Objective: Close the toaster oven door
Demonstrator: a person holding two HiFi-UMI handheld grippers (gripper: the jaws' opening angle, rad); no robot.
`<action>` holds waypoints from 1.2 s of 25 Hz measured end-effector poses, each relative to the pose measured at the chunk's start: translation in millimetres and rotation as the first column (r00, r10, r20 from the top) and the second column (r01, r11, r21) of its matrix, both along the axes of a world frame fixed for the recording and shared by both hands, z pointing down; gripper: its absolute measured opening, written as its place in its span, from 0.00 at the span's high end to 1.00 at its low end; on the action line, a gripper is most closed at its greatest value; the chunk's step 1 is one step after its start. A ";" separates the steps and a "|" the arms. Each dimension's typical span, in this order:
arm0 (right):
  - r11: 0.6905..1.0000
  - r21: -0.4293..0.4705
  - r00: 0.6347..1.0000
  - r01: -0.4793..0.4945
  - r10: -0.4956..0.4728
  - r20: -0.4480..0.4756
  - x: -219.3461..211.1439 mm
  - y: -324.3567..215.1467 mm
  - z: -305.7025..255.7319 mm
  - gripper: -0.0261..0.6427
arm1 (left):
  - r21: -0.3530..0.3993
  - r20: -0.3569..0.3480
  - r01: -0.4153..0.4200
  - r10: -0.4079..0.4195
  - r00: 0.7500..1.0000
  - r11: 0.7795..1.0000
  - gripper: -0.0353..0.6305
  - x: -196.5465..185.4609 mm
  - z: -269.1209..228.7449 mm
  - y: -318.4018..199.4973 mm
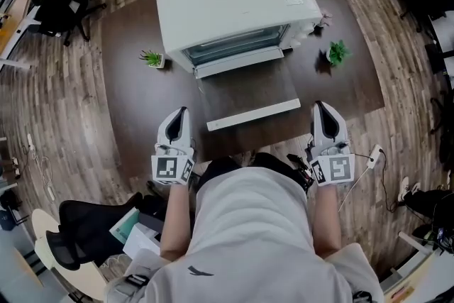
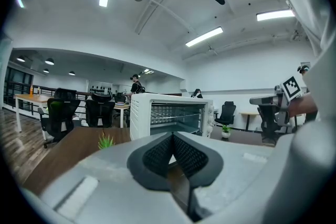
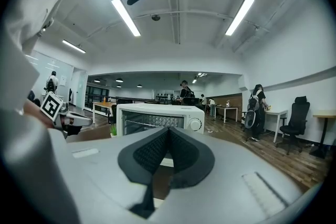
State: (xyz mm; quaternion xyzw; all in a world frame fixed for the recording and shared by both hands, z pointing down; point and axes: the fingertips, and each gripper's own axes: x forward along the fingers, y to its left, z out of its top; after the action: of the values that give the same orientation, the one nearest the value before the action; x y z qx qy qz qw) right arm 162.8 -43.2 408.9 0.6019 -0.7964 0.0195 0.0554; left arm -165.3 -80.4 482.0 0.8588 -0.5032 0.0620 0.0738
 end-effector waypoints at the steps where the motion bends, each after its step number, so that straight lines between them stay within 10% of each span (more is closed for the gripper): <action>1: 1.000 0.000 1.000 0.003 -0.003 0.004 0.9 -0.2 0.6 0.96 | 0.002 0.000 0.001 -0.001 1.000 1.000 0.94 1.1 0.6 0.5; 12: 0.999 -0.017 1.000 0.030 -0.030 -0.001 6.0 5.5 7.8 0.96 | -0.038 -0.028 0.004 -0.005 1.000 0.999 0.94 3.4 40.8 22.6; 30: 0.998 -0.052 0.999 0.033 -0.032 0.005 19.0 7.9 24.0 0.96 | -0.212 -0.036 -0.091 0.085 0.996 0.973 0.59 36.5 151.7 62.6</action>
State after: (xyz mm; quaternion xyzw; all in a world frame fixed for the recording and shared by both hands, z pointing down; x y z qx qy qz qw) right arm 181.8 -35.3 432.9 0.5872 -0.8054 0.0404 0.0696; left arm -128.9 -17.9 633.8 0.8682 -0.4539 0.1072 0.1693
